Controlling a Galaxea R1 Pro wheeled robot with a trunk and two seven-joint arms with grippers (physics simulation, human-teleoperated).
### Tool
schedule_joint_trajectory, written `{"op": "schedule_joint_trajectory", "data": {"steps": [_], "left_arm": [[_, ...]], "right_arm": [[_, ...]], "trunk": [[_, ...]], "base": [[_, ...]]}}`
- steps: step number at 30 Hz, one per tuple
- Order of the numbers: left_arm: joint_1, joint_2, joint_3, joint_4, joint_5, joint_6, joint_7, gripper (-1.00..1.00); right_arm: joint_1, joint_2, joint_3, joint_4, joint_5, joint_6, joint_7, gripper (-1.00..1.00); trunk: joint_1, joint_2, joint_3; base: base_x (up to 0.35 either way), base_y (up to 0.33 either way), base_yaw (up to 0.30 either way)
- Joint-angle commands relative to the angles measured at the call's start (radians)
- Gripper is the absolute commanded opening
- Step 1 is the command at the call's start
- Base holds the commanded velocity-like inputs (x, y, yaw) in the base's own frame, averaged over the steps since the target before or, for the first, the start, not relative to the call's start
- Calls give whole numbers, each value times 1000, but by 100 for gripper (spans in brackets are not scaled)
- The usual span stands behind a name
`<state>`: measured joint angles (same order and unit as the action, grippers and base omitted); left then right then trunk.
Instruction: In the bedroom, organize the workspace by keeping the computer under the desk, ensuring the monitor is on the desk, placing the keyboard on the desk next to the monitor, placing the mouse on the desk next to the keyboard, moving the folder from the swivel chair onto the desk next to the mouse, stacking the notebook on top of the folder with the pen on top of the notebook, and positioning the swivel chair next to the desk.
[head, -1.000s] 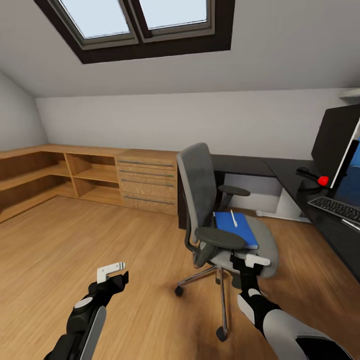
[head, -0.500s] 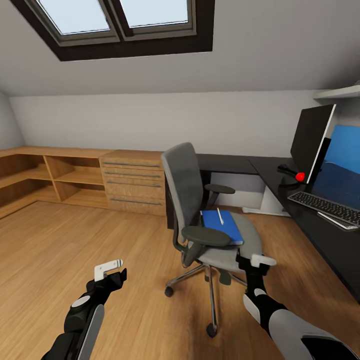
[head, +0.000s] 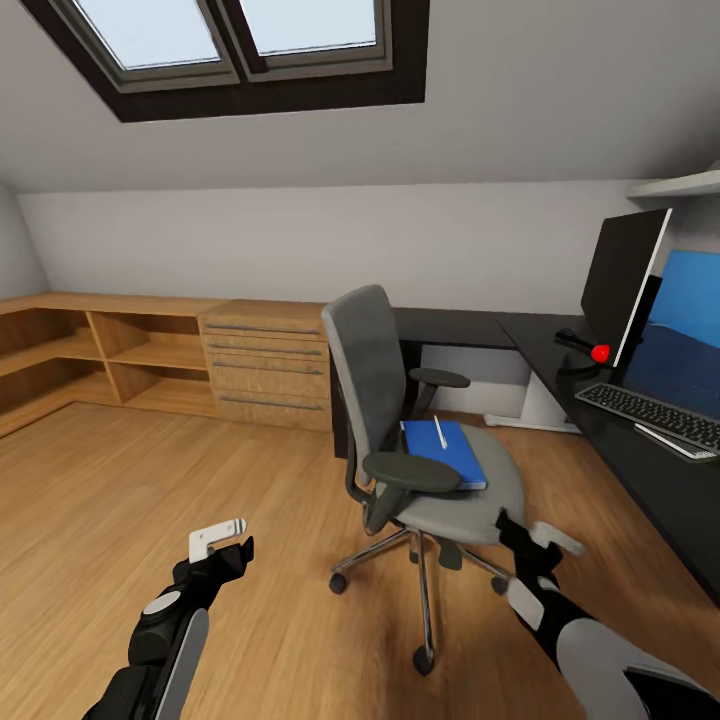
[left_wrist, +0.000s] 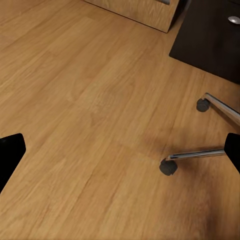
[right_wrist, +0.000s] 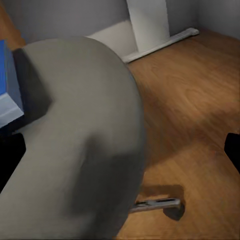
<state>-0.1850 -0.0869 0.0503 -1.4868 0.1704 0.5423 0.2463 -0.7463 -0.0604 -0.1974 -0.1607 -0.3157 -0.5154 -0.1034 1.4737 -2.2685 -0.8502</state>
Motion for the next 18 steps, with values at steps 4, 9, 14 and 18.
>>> {"op": "schedule_joint_trajectory", "data": {"steps": [4, 9, 14, 18], "left_arm": [[-1, 0, 0, -1, 11, 4, 6, 100], [-1, 0, 0, -1, 11, 4, 6, 100], [-1, 0, 0, 0, 11, 4, 7, 100], [-1, 0, 0, 1, 11, 4, 7, 100]], "right_arm": [[-1, -47, -18, -4, -193, 148, 106, 100], [-1, -66, -22, -7, -304, 213, 148, 100], [-1, -72, -18, -11, -345, 156, 160, 100], [-1, -73, -19, -14, -347, 124, 159, 100]], "trunk": [[11, -21, -10], [30, -56, -26], [50, -91, -42], [65, -119, -54]], "base": [[0, 0, 0], [0, 0, 0], [0, 0, 0], [0, 0, 0]]}}
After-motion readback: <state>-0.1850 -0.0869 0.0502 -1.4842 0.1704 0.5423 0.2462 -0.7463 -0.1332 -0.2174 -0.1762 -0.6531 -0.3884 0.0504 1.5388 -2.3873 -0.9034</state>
